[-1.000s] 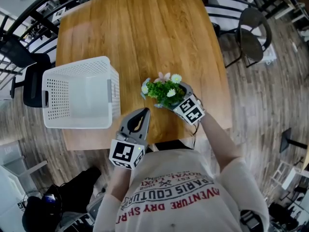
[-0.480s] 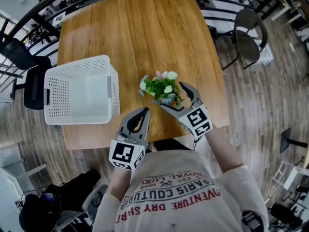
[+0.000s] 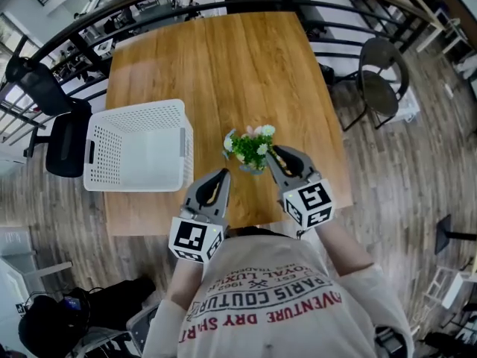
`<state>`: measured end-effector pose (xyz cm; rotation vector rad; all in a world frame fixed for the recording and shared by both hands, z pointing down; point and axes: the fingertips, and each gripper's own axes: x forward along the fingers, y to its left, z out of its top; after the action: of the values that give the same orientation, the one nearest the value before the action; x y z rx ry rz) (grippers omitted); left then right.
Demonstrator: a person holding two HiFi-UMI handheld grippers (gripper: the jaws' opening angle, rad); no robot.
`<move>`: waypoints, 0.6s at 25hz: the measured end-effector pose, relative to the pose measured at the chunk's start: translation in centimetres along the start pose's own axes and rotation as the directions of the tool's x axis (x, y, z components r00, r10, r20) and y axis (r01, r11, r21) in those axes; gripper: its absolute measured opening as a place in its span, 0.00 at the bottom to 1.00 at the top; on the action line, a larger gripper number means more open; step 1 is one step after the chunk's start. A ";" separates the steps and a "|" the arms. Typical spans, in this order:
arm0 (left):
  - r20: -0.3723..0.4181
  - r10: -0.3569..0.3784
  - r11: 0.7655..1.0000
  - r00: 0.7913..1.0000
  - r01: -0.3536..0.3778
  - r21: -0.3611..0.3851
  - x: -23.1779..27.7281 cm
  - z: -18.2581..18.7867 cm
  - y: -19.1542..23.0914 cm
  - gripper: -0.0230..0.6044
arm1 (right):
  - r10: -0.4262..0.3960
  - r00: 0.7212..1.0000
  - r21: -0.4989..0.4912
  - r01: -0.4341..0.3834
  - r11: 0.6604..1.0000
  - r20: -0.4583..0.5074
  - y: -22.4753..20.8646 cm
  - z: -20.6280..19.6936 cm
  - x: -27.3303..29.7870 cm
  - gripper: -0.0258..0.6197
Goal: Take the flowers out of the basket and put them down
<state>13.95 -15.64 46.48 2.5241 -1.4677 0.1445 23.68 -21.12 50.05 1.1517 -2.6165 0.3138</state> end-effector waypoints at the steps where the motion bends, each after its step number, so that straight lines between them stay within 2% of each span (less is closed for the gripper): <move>1: 0.009 0.004 1.000 1.000 -0.004 0.008 -0.3 0.4 0.1 0.06 | -0.007 1.000 -0.007 0.007 1.000 0.006 0.3 0.6 -0.1 0.14; 8: 0.080 0.067 0.997 0.995 -0.070 0.040 -2.9 3.9 2.6 0.06 | -0.017 0.993 -0.134 0.033 0.990 0.117 3.4 6.1 -0.9 0.09; 15: 0.118 0.135 0.988 0.984 -0.143 0.057 -5.1 5.6 5.3 0.06 | -0.014 0.980 -0.142 0.042 0.989 0.196 4.8 8.1 -0.8 0.09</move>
<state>6.72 -15.20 40.76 2.5170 -1.7111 0.0720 19.39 -19.86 41.79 1.2237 -2.7324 0.0029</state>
